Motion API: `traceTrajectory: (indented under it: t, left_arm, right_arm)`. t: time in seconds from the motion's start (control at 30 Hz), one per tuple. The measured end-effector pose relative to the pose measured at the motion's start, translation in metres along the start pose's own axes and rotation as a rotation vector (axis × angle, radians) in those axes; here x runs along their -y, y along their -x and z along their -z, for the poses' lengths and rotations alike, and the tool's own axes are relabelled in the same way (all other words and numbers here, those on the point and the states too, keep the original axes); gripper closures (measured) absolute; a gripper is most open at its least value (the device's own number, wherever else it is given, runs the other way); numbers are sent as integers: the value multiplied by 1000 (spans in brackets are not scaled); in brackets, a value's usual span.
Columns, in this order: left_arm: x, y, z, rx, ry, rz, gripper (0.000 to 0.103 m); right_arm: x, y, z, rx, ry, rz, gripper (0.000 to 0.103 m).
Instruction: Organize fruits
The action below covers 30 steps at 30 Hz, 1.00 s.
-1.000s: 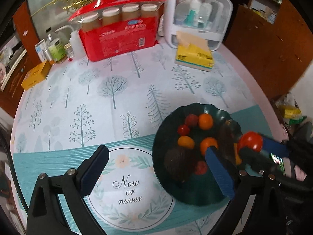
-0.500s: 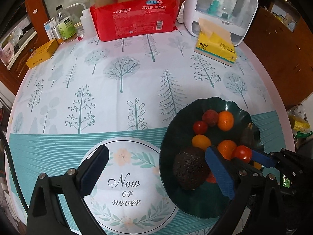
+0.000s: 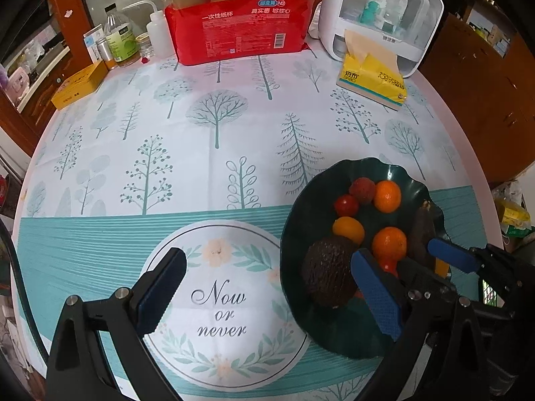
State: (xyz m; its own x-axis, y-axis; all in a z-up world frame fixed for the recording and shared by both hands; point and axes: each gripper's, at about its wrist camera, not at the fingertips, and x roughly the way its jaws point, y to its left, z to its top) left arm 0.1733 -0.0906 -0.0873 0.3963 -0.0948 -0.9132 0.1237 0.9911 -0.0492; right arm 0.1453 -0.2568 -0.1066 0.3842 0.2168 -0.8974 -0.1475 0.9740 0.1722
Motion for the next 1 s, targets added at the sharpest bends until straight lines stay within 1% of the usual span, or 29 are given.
traceTrajectory:
  t: [0.33,0.57,0.73,1.0]
  left_arm:
    - [-4,30,22,33,-13,4,5]
    - [-13,63,40,78,-4,-9,5]
    - [-21,90,52,126,-11,-46,5]
    - [-31,121,65,175,-7,-66,5]
  right_arm:
    - [-14,26,13,62,-12,22,56]
    - [-23,51,25,96,-59,27,56]
    - [-36,71,32,121,-69,40,56]
    - [-62,104,44,190,-88,72,56]
